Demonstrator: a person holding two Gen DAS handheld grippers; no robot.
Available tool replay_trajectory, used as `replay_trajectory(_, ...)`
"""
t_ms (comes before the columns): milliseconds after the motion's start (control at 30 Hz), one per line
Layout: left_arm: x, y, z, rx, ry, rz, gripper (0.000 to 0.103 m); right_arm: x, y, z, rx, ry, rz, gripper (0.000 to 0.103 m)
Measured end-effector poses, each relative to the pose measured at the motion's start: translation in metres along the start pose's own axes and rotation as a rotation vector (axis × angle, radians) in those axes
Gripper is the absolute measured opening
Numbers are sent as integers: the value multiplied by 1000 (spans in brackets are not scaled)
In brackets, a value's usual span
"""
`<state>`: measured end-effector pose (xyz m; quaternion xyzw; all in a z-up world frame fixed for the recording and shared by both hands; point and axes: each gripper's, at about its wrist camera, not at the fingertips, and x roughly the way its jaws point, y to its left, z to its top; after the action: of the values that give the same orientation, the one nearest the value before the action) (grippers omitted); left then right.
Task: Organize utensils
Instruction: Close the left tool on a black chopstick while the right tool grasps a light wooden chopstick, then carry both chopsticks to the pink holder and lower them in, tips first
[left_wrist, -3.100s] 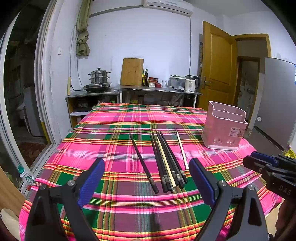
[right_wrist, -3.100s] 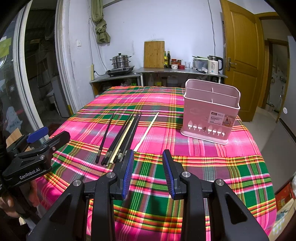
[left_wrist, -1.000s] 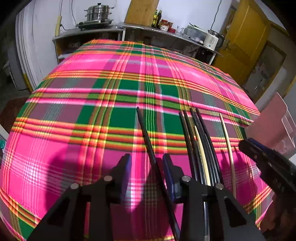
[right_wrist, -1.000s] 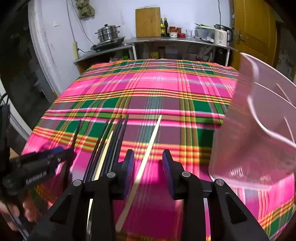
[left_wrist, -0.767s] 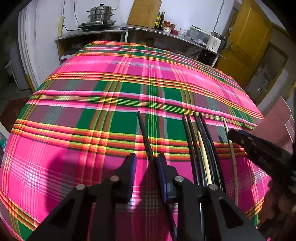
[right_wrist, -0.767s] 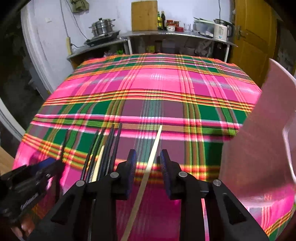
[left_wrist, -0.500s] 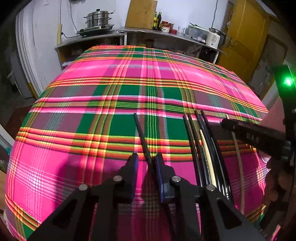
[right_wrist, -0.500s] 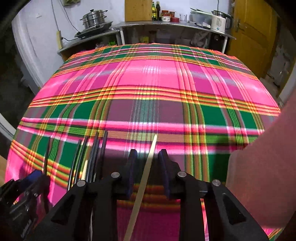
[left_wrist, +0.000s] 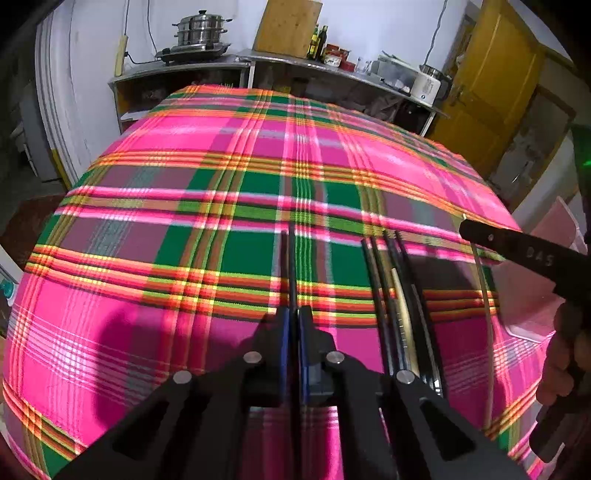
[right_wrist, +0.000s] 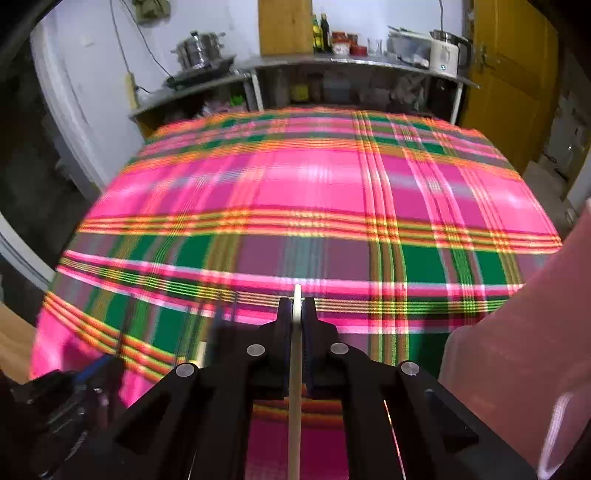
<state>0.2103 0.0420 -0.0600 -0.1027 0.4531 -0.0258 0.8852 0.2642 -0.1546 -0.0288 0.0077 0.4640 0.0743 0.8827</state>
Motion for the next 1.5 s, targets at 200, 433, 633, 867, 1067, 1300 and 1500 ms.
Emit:
replay_trajectory(200,-32,-3,9,17,-53,-37,6,-42,6,3,-17,-72,46,5)
replay_trajectory(433,-73,-9,12,38,-110,-70,6,-94,5,0,-25,-149,77,5)
replay_trajectory(633,-101,-14,10,56,-139,-100,6,-126,-3,-10,-14,-191,98,5)
replay_trajectory(867,-128,-24,9,69,-161,-142,6,-156,-13,-17,3,-235,115,5)
replay_trajectory(1067,-149,-41,18,87,-179,-195,6,-181,-23,-18,13,-281,129,5)
replay_trajectory(1300,-165,-76,33,144,-196,-267,6,-212,-52,-18,61,-341,134,5)
replay_trajectory(1500,-176,-121,56,203,-231,-335,6,-241,-84,-9,116,-412,103,5)
